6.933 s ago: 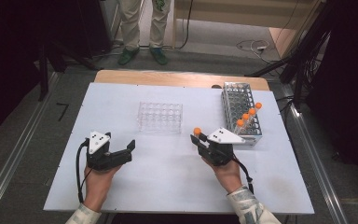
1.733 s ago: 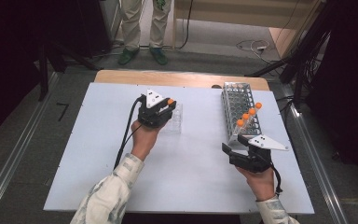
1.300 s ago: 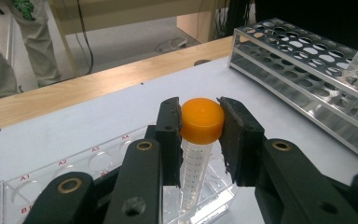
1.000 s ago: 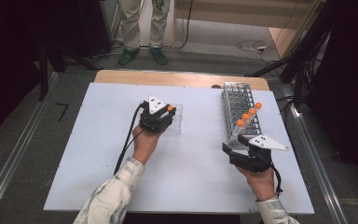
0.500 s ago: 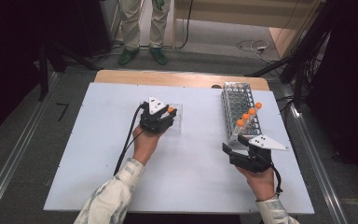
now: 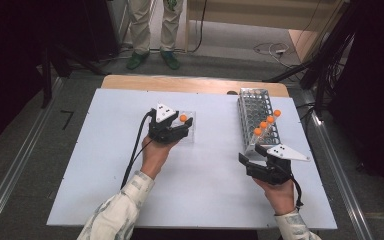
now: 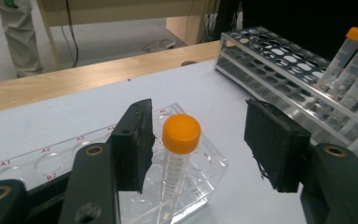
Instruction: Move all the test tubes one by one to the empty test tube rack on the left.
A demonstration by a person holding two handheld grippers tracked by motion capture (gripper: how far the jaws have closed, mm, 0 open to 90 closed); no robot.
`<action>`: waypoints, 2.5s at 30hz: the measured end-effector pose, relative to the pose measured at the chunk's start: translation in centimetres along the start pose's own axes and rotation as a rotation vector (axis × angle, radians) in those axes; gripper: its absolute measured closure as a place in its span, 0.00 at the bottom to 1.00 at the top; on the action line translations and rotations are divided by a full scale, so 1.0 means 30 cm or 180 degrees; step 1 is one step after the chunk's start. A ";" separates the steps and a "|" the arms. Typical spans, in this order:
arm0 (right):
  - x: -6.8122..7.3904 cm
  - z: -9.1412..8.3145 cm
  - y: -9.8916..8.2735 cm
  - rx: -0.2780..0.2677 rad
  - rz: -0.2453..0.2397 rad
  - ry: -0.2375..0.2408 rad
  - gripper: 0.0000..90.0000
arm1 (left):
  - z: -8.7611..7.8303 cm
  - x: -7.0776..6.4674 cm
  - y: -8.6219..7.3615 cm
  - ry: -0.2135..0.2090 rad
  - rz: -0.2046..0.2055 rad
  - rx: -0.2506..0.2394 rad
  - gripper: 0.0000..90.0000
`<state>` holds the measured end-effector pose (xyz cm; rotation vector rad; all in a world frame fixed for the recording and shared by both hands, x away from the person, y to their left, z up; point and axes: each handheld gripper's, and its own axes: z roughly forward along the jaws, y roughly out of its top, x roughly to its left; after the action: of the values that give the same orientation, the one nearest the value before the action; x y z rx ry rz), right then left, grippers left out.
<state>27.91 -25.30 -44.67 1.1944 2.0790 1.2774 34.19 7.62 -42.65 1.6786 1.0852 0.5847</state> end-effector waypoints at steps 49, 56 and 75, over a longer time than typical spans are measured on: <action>-0.104 0.067 0.012 -0.0142 0.0141 -0.0535 0.62 | -0.169 0.042 -0.122 -0.0140 -0.0058 -0.0075 0.32; -0.107 0.093 0.013 -0.0174 0.0100 -0.0582 0.67 | -0.177 0.048 -0.134 -0.0159 -0.0055 -0.0074 0.32; -0.103 0.103 0.029 -0.0263 0.0000 -0.0664 0.79 | -0.177 0.063 -0.163 -0.0126 -0.0087 0.0009 0.32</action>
<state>32.17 -26.14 -45.65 1.2345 1.8598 1.1726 29.03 12.24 -45.40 1.6686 1.0791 0.5306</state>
